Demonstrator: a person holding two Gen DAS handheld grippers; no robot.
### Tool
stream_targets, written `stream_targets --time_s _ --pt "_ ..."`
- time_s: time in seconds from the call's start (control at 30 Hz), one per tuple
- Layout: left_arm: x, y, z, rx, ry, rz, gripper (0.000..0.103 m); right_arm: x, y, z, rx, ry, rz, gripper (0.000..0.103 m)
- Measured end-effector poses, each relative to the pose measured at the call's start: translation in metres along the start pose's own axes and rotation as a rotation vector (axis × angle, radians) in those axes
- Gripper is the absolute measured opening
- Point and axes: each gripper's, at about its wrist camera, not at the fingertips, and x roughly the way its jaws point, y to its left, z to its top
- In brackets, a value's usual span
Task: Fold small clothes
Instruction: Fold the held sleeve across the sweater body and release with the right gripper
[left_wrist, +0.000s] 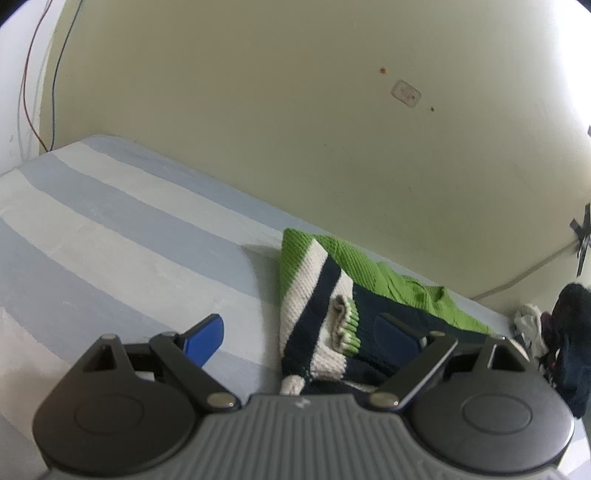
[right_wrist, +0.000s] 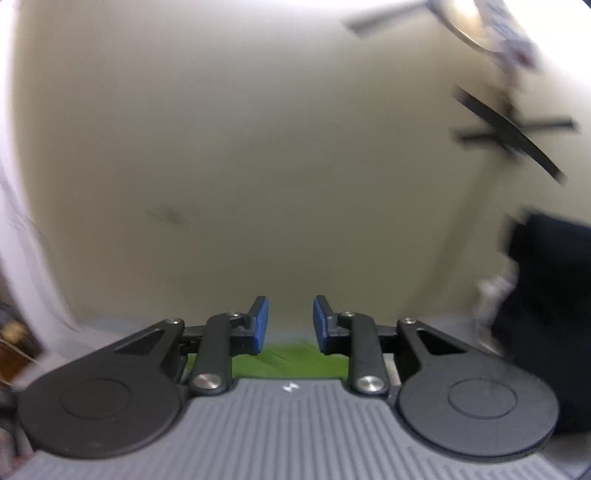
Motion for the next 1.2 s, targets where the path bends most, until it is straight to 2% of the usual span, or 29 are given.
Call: stream_targets --time_s 0.07,0.13,0.17,0.2,0.23,0.27,0.3,0.4,0.47,0.53,0.63,0.7,0.83,0.93,1.03,1.1,1.13,1.17,1.2 --pt "0.003 -0.004 -0.002 0.022 0.002 0.009 0.089 0.011 -0.030 -0.018 0.036 0.056 -0.063 0.034" --pt "0.009 -0.008 -0.006 0.047 0.012 0.032 0.081 0.023 -0.052 -0.040 0.071 0.120 -0.098 0.036" --pt "0.013 -0.009 -0.008 0.060 0.020 0.041 0.078 0.035 -0.056 -0.051 0.073 0.156 -0.118 0.032" --pt "0.017 -0.011 -0.009 0.071 0.031 0.047 0.068 0.049 -0.064 -0.064 0.050 0.222 -0.150 0.024" --pt "0.022 -0.013 -0.011 0.083 0.044 0.052 0.060 0.062 -0.067 -0.077 0.013 0.281 -0.192 0.013" --pt "0.026 -0.014 -0.013 0.096 0.058 0.059 0.056 0.066 -0.069 -0.087 -0.040 0.220 -0.218 0.016" --pt "0.030 -0.016 -0.015 0.115 0.063 0.073 0.053 0.071 -0.069 -0.090 -0.078 0.211 -0.229 0.016" --pt "0.029 -0.020 -0.018 0.147 0.054 0.104 0.049 0.076 -0.063 -0.083 -0.090 0.231 -0.250 0.017" --pt "0.028 -0.020 -0.018 0.148 0.054 0.106 0.049 0.067 -0.052 -0.079 -0.129 0.168 -0.266 0.019" --pt "0.026 -0.017 -0.017 0.129 0.057 0.094 0.053 0.051 -0.039 -0.076 -0.100 0.123 -0.219 0.021" --pt "0.019 -0.007 -0.010 0.058 0.039 0.082 0.056 0.054 -0.011 -0.068 -0.057 0.146 -0.049 0.021" --pt "0.012 0.002 -0.005 0.011 0.019 0.065 0.056 0.065 0.024 -0.068 -0.103 0.172 0.074 0.023" --pt "0.011 0.015 0.002 -0.041 0.019 0.061 0.056 0.094 0.101 -0.082 -0.252 0.235 0.263 0.034" --pt "0.011 0.018 0.004 -0.056 0.023 0.053 0.056 0.125 0.150 -0.096 -0.353 0.296 0.331 0.040" --pt "0.009 0.016 0.006 -0.054 0.019 0.042 0.056 0.154 0.176 -0.108 -0.436 0.338 0.312 0.044" --pt "0.008 0.015 0.006 -0.049 0.020 0.038 0.057 0.167 0.176 -0.109 -0.433 0.364 0.286 0.035" --pt "0.008 0.014 0.006 -0.048 0.022 0.037 0.057 0.172 0.171 -0.107 -0.396 0.372 0.292 0.015" --pt "0.008 0.014 0.006 -0.050 0.024 0.036 0.057 0.168 0.163 -0.101 -0.356 0.373 0.306 0.010" --pt "0.008 0.015 0.006 -0.054 0.026 0.034 0.057 0.167 0.158 -0.095 -0.316 0.354 0.302 0.010"
